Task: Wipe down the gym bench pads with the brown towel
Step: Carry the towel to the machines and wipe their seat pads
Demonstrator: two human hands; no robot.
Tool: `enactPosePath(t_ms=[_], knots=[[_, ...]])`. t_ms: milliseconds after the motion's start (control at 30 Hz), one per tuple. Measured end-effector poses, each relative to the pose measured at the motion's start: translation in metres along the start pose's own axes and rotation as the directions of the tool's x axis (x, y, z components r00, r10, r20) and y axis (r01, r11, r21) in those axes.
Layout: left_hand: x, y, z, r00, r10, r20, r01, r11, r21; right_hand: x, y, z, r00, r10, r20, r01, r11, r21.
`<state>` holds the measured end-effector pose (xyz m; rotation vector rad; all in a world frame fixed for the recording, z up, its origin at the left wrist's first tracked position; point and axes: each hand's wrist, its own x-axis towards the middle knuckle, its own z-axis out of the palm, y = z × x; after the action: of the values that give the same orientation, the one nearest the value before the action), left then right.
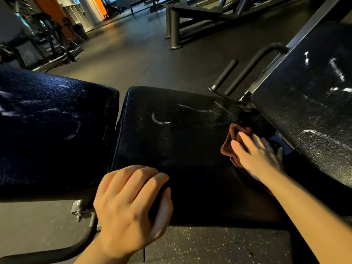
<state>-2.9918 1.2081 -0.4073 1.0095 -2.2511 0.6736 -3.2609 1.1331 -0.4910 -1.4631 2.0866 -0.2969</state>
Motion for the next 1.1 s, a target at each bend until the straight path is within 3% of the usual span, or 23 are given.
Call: enactPosePath(t_ms=[67,167,300,433,500,600,700,800,867,933,1000,1100], knots=[[-0.001,0.001,0.002,1.0,-0.018,-0.021,0.018,1.0,0.004,0.002,-0.018,0.0,0.999,-0.051,0.01,0.051,0.999,0.001],[-0.003,0.002,0.005,0.998,-0.027,-0.061,0.026,0.999,-0.024,-0.007,-0.068,0.001,0.959,-0.283,0.013,0.282,0.959,0.028],[-0.004,0.002,0.006,0.99,-0.059,-0.132,0.045,0.994,-0.103,-0.04,-0.145,0.002,0.744,-0.667,0.038,0.668,0.744,-0.012],[-0.004,-0.002,0.003,0.989,-0.049,-0.138,0.031,0.991,-0.13,-0.064,-0.137,0.007,0.555,-0.831,0.023,0.827,0.549,-0.119],[-0.004,-0.002,0.002,0.991,-0.048,-0.127,0.034,0.993,-0.111,-0.071,-0.111,0.012,0.601,-0.798,-0.042,0.798,0.602,-0.019],[-0.003,0.001,0.002,0.994,-0.053,-0.093,0.047,0.997,-0.069,-0.063,-0.068,0.014,0.795,-0.602,-0.068,0.606,0.793,0.058],[-0.002,0.003,0.002,0.997,-0.046,-0.058,0.047,0.999,0.004,-0.032,-0.02,0.009,0.933,-0.353,-0.07,0.358,0.929,0.093],[0.0,0.004,0.001,0.998,-0.04,-0.047,0.041,0.999,0.016,-0.009,0.003,0.001,0.995,-0.091,-0.029,0.092,0.994,0.054],[-0.001,0.005,0.002,0.996,-0.061,-0.064,0.062,0.998,0.008,-0.01,-0.007,0.001,0.999,-0.033,0.012,0.033,0.999,0.013],[-0.002,0.007,0.004,0.991,-0.092,-0.095,0.091,0.996,-0.016,-0.024,-0.032,0.004,0.993,-0.114,0.042,0.114,0.993,0.017],[-0.003,0.008,0.006,0.985,-0.123,-0.12,0.118,0.992,-0.046,-0.049,-0.063,0.007,0.95,-0.309,0.037,0.309,0.951,0.007],[-0.002,0.008,0.004,0.98,-0.155,-0.121,0.141,0.983,-0.119,-0.088,-0.099,0.009,0.761,-0.647,0.049,0.649,0.758,-0.071]])
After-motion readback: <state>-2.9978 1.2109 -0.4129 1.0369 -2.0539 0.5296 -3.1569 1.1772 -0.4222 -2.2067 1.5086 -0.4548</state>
